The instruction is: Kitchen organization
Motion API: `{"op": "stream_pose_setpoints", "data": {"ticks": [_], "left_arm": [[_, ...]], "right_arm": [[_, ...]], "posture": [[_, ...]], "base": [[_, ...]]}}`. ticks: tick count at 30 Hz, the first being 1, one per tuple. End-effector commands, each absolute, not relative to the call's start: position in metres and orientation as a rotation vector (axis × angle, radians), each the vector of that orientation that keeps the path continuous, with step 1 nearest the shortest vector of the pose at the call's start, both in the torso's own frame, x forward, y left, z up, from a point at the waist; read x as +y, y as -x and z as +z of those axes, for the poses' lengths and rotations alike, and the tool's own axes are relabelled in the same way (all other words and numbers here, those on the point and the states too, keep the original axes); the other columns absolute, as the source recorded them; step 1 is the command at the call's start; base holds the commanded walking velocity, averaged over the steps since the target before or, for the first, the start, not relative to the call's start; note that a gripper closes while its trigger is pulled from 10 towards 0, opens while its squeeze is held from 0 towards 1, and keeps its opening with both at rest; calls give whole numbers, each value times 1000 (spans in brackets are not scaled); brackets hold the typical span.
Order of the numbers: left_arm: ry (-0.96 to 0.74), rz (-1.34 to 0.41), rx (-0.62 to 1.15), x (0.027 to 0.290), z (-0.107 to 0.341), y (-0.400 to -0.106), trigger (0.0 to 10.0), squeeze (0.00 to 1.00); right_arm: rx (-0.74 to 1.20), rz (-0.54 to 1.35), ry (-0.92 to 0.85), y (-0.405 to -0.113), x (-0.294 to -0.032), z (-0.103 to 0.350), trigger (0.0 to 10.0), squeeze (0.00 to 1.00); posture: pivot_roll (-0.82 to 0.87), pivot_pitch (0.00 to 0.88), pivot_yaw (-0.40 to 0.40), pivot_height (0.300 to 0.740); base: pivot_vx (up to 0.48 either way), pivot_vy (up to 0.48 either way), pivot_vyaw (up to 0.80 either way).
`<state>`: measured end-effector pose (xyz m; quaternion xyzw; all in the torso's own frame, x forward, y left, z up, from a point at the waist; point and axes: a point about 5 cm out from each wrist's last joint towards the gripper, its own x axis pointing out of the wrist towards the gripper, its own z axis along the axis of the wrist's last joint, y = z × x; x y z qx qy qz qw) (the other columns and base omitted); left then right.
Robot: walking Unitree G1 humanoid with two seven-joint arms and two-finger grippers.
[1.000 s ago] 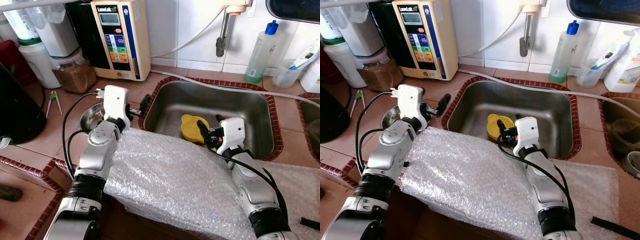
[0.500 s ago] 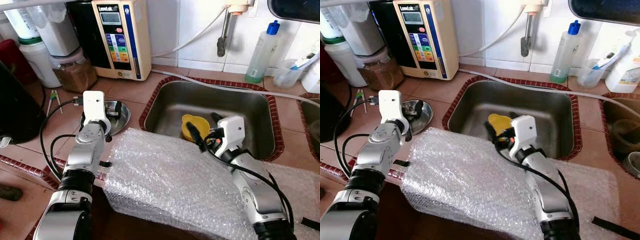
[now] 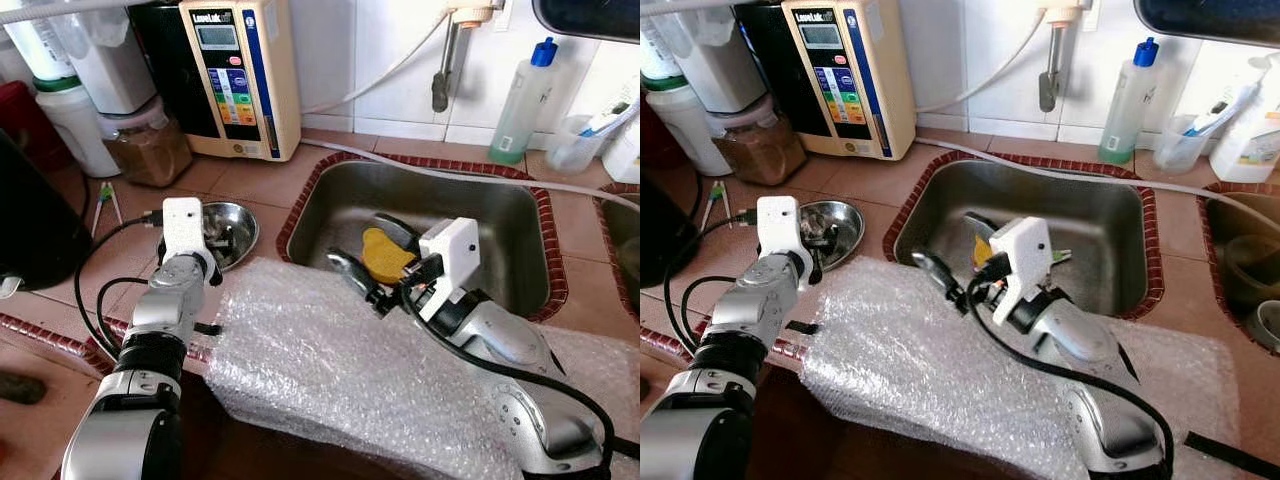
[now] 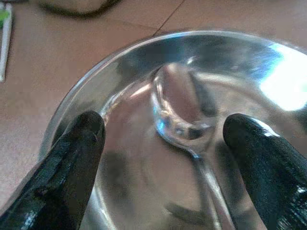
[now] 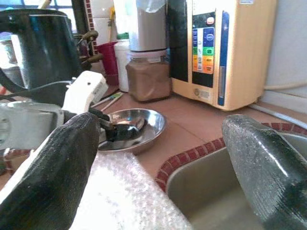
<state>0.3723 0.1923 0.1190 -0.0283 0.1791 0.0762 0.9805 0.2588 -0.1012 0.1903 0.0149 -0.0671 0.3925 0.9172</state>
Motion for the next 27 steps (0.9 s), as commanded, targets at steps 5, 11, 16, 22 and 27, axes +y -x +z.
{"op": "stream_pose_setpoints", "data": {"ticks": [5,11,16,22,27], "left_arm": [[102,149,424,192,114,-371,2784,0],[124,131,430,188,117,-373,0,0],[157,122,454,186,116,-373,0,0],[151,104,470,186,113,-371,0,0],[162,98,476,185,112,-370,0,0]], "right_arm": [[-118,852,-22,-252,-97,194,10000,0],[-119,862,-10,-251,-93,200,10000,0],[-113,859,-2,-252,-94,200,10000,0],[-108,857,3,-253,-94,200,10000,0],[-106,854,3,-254,-94,200,10000,0]], "posture": [[-179,72,143,740],[-177,80,144,740],[-176,80,144,740],[-173,81,145,740],[-170,81,141,740]], "base": [[0,0,0],[0,0,0],[0,0,0],[0,0,0],[0,0,0]]}}
